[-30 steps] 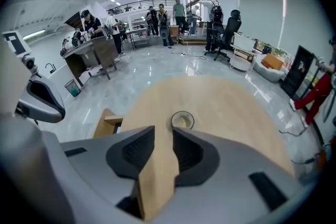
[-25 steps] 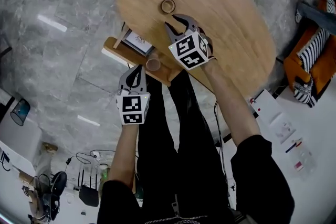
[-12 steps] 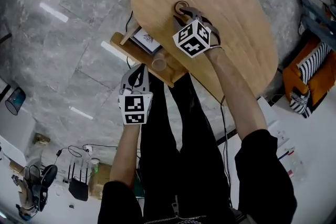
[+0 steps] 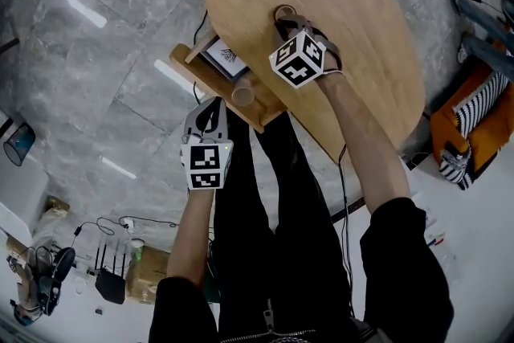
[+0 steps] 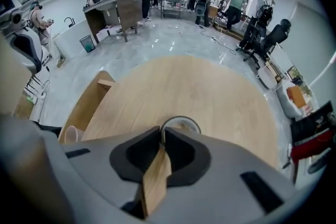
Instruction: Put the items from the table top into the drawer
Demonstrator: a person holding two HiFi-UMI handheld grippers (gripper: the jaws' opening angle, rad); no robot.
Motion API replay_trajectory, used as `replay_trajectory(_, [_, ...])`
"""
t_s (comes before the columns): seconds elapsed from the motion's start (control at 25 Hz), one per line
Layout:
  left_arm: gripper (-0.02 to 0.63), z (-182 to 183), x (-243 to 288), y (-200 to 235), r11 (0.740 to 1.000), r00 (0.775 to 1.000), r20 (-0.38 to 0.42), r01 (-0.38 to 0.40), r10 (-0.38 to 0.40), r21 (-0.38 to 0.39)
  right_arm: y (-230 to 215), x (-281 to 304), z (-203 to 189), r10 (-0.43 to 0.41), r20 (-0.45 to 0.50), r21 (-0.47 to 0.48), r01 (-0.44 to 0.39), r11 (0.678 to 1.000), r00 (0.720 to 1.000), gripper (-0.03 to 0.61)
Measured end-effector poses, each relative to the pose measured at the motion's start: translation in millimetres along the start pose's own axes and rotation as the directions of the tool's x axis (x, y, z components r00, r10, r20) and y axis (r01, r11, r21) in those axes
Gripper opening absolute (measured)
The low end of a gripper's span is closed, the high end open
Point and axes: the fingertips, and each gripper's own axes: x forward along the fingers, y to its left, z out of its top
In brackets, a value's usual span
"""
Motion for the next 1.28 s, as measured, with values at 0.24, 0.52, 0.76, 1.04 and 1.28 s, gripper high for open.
replay_trajectory(0.24, [0.014,-1,-2,-17,1.000,1.000,0.016,-0.010,0.010,0.014,5,-17,-12,-0.003,0.046,0.013,0.003,1.000,0.999,0.040])
replay_trajectory(0.52, [0.014,-9,-6,-43,0.999,0.999,0.040,-0.033,0.033,0.005,13,-37,-39,-0.005,0.072,0.011,0.005,1.000,0.997,0.040])
replay_trajectory(0.76, [0.014,-25,-15,-58,0.996,0.995,0.063,-0.068,0.072,-0.060,25,-54,-57,-0.002,0.097,-0.009,0.003,1.000,0.995,0.040])
replay_trajectory(1.04, [0.014,-50,-23,-70,0.996,0.996,0.054,-0.069,0.073,-0.063,51,-69,-77,-0.004,0.117,0.015,0.002,1.000,0.993,0.040])
replay_trajectory(1.28, [0.014,-70,-28,-81,0.999,0.998,0.051,-0.035,0.036,-0.019,90,-77,-94,-0.007,0.131,0.048,0.001,0.999,0.991,0.040])
